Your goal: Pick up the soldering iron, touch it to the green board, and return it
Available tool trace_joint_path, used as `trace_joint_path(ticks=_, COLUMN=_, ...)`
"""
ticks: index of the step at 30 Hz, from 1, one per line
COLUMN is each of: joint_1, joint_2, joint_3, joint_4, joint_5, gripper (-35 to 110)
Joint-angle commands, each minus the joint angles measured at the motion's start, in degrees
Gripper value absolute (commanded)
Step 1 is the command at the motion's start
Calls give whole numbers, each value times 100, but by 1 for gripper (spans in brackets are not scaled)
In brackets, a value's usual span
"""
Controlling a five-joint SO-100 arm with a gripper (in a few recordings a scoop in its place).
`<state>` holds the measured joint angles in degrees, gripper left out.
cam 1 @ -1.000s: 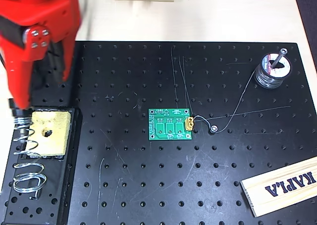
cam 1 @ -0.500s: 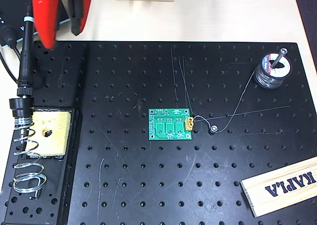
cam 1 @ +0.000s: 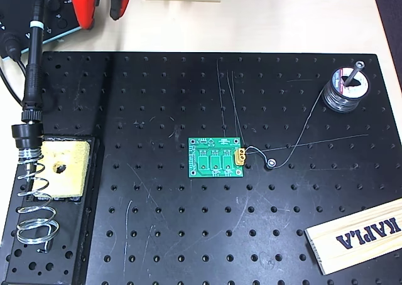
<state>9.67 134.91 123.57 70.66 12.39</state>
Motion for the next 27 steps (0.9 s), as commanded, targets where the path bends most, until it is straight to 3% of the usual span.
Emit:
trace_joint_path(ticks=1, joint_1=97, joint_2=431, joint_3=229, joint_4=-79, joint_5=88, gripper=19)
trace_joint_path(ticks=6, joint_1=114, joint_2=1125, joint_3=721, joint_4=-105, joint_5=97, gripper=19)
trace_joint_path(ticks=13, joint_1=123, joint_2=3296, joint_3=2812, joint_4=-448, joint_5=35, gripper=19)
trace_joint_path(ticks=18, joint_1=132, joint_2=5493, joint_3=4166, joint_4=141, joint_5=-167, gripper=19)
trace_joint_path(ticks=27, joint_1=-299, joint_2=5546, joint_3=4509, joint_4=325, joint_5=-308, gripper=15)
